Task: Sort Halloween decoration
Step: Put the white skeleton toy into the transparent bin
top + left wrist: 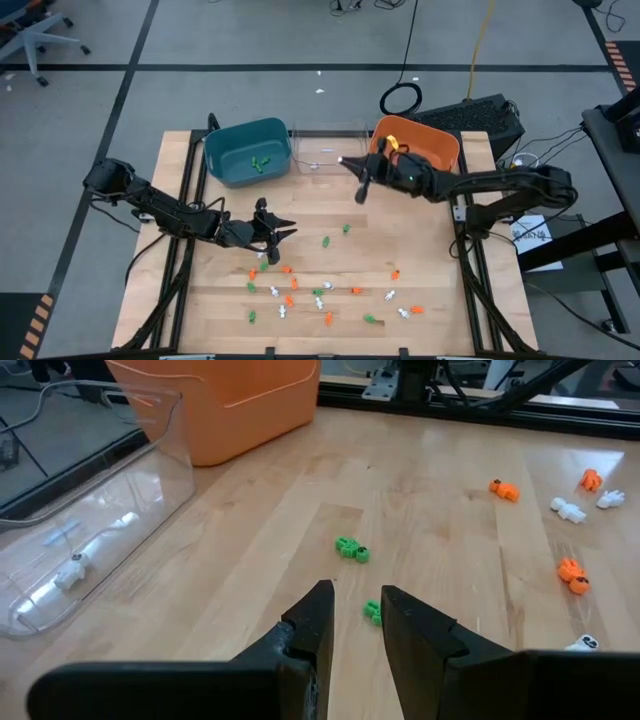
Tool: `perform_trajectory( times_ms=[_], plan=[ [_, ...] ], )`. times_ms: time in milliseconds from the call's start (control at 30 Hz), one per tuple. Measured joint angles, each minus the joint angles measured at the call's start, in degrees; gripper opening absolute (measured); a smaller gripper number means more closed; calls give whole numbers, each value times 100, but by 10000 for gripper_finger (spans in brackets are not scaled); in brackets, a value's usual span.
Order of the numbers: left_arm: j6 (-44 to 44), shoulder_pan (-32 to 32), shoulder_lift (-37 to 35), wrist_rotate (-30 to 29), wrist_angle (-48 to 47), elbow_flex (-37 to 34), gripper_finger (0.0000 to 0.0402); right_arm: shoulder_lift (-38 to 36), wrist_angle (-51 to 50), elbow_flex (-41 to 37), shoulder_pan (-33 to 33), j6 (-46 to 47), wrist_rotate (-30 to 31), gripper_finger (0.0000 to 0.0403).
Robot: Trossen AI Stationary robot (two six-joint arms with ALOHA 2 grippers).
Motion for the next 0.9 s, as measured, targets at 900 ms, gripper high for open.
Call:
perform_trajectory(
  times_ms=[900],
  plan=[
    [-1, 0, 0, 1, 0, 0, 86, 2257, -1452, 1368, -1526, 394, -313, 4]
  ],
)
